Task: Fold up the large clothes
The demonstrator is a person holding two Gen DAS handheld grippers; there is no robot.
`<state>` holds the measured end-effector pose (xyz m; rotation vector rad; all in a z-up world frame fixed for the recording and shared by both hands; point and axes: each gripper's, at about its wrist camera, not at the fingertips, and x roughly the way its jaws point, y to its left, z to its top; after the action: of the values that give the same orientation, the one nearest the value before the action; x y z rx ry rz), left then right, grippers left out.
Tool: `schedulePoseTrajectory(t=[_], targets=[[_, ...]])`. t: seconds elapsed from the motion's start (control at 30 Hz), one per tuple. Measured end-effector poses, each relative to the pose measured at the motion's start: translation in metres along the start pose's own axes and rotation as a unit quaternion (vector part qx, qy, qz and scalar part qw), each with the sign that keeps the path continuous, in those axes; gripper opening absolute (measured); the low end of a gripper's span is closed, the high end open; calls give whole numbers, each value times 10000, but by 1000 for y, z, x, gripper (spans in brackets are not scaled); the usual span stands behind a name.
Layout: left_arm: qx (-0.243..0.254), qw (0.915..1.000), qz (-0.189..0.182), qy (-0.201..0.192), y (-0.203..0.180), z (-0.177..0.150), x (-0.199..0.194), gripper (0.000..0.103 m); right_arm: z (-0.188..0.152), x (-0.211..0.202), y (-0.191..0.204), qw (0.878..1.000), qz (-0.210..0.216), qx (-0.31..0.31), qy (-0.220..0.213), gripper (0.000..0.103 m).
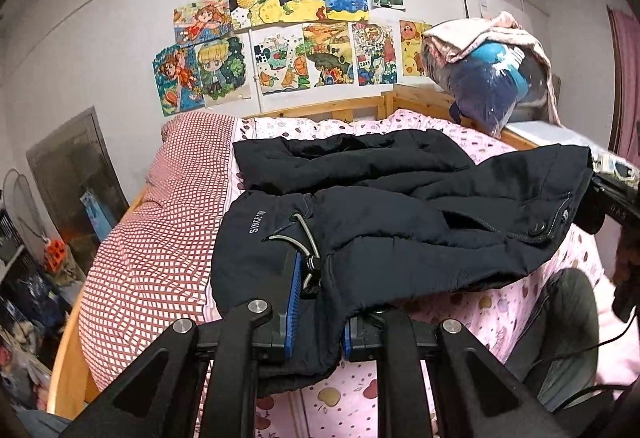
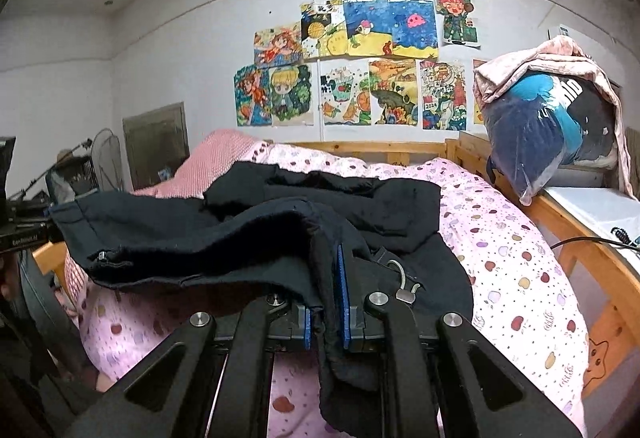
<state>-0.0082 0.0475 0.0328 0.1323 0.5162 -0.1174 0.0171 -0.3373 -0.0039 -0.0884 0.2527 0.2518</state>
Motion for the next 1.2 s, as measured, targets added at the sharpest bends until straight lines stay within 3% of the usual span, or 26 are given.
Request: schedulePoseTrajectory(t=[0.33,0.63,1.2], targets=[[-314,9991,-240,130,15,33,15,15,21,22,-1,9995,45,90,-305,10],[-98,9998,-64,-154,20,79,42,16,54,55,3,9987,-212,10,-457,10],[203,9997,41,-151,27,139,122,16,96,130,7,9974,-513,-161,-483,10]])
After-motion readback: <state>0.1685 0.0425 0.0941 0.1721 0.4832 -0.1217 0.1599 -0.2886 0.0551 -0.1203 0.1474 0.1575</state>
